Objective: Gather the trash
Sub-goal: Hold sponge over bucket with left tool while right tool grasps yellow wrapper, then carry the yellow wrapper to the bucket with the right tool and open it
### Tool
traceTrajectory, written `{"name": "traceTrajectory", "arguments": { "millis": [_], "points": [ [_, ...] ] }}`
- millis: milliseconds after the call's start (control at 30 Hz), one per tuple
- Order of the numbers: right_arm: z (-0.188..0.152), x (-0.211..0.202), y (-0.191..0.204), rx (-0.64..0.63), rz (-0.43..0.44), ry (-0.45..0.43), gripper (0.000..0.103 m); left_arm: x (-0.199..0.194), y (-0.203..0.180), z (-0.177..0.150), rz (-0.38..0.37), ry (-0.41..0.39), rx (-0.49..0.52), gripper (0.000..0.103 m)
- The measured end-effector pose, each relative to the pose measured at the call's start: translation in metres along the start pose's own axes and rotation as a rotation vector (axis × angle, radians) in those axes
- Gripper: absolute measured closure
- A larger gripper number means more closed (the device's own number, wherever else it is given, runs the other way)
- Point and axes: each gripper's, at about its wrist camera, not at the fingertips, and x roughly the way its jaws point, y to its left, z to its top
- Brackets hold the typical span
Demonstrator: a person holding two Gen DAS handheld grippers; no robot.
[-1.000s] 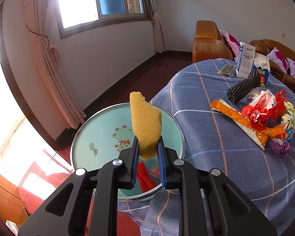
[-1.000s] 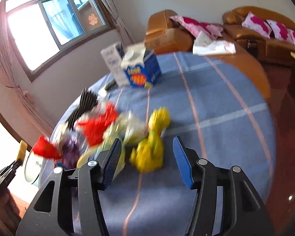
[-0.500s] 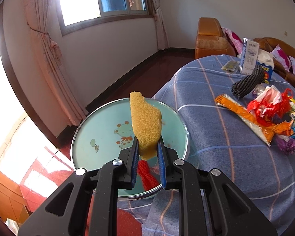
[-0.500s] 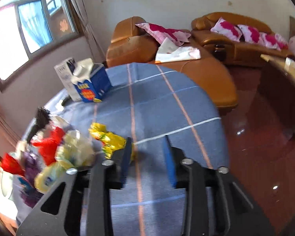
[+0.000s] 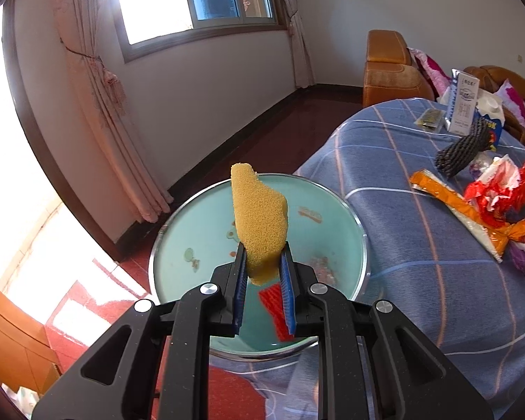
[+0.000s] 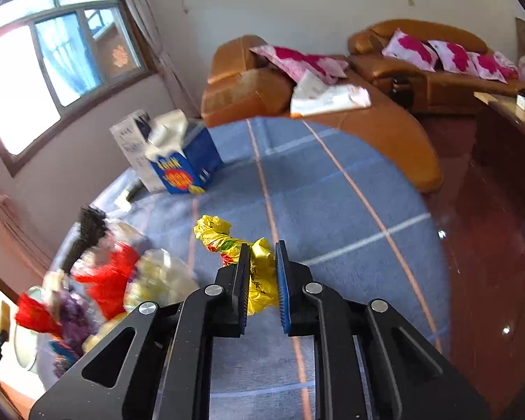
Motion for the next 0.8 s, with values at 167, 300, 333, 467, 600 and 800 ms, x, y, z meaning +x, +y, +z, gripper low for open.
{"name": "traceTrajectory", "arguments": {
  "millis": [167,300,333,467,600,800],
  "points": [
    [0.017,-0.022,0.048,-0.103,0.097,-0.089,0.088,0.0,0.011,0.003,0.024,0.005,0.003,0.086],
    [0.022,-0.023,0.095,-0.189,0.191,-0.107,0.088,0.005,0.022,0.002,0.028,0.031,-0.007,0.086],
    [0.023,-0.021,0.109,-0.21,0.228,-0.106,0.088,0.007,0.024,0.002,0.029,0.037,-0.005,0.086],
    [0.022,-0.012,0.16,-0.301,0.34,-0.104,0.088,0.01,0.034,0.002,0.036,0.047,-0.014,0.086],
    [0.011,-0.002,0.212,-0.393,0.434,-0.075,0.088,0.013,0.035,0.001,0.077,0.045,0.011,0.086],
    [-0.018,0.017,0.276,-0.525,0.526,-0.01,0.088,0.014,0.042,0.002,0.13,0.046,0.047,0.085]
  ]
}}
